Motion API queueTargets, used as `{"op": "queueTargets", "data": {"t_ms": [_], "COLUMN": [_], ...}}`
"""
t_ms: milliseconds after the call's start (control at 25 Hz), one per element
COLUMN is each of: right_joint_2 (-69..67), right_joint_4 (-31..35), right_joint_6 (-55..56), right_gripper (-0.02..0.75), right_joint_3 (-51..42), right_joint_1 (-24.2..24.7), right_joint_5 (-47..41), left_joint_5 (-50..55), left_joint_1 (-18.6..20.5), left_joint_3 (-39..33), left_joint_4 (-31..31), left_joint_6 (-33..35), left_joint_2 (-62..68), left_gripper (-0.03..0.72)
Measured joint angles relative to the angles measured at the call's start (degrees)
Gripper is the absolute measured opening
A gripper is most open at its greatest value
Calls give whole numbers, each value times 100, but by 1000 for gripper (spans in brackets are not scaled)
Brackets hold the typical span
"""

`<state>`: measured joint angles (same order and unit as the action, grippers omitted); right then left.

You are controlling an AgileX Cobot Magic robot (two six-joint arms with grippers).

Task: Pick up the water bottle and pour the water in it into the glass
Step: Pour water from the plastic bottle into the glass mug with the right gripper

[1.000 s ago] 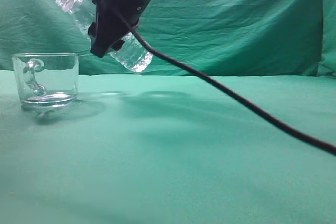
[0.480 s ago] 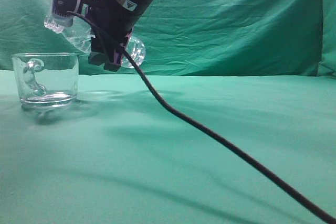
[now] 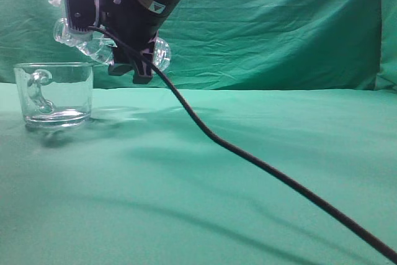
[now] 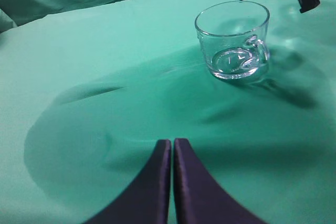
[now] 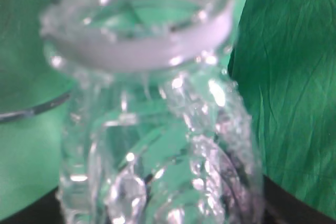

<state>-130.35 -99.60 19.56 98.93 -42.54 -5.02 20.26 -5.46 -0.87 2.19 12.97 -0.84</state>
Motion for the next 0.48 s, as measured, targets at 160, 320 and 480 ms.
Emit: {"op": "queueTargets", "data": {"t_ms": [160,320,480], "right_joint_2": [0,0,0], "right_joint_4": [-33,-33,-33], "right_joint_6": [0,0,0], "right_gripper": [433,433,433], "right_joint_3": [0,0,0], "right_joint_1": [0,0,0], "right_joint_5": [-24,-160,-267], "left_joint_5": [0,0,0], "left_joint_1": [0,0,0], "left_joint_3": [0,0,0], "left_joint_4": [0,0,0], "left_joint_6": [0,0,0], "left_joint_2": [0,0,0], "left_gripper": [0,0,0]}}
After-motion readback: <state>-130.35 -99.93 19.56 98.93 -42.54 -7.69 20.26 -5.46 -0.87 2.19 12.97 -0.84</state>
